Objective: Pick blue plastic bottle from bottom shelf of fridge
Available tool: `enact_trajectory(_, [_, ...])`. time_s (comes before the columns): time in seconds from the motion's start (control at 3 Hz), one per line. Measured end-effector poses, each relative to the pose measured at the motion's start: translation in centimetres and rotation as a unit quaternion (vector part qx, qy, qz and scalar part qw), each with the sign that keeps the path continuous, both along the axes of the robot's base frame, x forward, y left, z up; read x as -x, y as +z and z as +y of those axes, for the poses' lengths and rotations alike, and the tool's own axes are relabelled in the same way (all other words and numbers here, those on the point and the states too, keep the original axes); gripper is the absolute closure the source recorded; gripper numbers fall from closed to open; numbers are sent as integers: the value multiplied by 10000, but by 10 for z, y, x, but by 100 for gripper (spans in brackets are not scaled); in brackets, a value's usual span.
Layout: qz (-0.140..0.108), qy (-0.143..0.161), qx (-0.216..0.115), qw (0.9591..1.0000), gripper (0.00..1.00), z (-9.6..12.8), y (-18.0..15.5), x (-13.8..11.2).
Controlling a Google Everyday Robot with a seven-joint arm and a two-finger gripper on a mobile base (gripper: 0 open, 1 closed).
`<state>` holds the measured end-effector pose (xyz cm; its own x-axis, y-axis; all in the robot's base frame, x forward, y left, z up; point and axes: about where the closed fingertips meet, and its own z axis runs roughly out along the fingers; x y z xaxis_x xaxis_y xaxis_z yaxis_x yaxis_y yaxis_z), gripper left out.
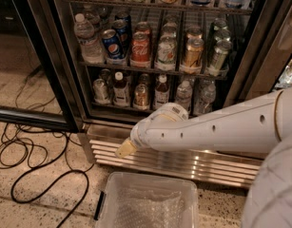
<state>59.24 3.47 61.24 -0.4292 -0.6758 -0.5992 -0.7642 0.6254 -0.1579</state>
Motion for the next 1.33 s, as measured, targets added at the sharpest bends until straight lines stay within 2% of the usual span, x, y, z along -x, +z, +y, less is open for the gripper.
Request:
enact_trajectory(0.33, [105,-256,-141,9995,0,-2,0,0])
enact_trajectory(0.67, [16,-233,-265,9994,0,-4,-5,-7])
enact_trajectory(1.0, [-167,-430,-668,9967,0,-6,-9,-44])
enact_trajectory(1.33, [-380,-715,-1204,9894,0,-9,-18,-85])
